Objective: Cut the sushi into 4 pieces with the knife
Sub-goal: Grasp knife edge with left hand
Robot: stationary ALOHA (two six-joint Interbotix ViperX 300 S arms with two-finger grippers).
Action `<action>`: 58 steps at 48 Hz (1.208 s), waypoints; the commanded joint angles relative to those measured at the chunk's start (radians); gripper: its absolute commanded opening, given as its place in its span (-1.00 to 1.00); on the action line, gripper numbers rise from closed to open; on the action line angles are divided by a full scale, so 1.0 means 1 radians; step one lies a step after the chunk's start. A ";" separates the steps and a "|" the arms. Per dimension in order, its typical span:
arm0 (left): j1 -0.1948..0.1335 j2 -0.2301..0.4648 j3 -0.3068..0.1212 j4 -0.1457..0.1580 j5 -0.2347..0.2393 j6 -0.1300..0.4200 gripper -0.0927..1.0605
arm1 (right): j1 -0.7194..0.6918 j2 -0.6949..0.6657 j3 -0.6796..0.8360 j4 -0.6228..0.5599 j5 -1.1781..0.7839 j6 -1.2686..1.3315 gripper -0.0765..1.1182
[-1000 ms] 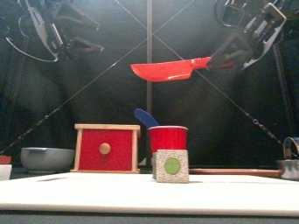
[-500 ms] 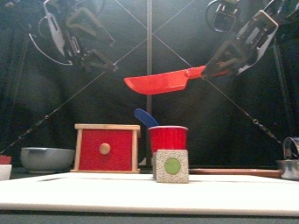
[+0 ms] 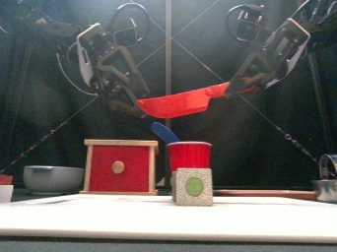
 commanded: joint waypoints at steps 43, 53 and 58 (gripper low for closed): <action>0.031 0.071 -0.051 0.052 0.005 0.005 0.27 | 0.000 0.031 -0.037 0.014 0.014 0.002 -0.45; 0.025 0.074 -0.048 0.060 0.006 0.005 0.10 | -0.003 0.072 -0.087 0.028 0.104 0.002 -0.45; 0.025 0.075 -0.048 0.058 0.006 0.005 0.08 | -0.008 0.109 -0.121 0.037 0.184 0.002 -0.45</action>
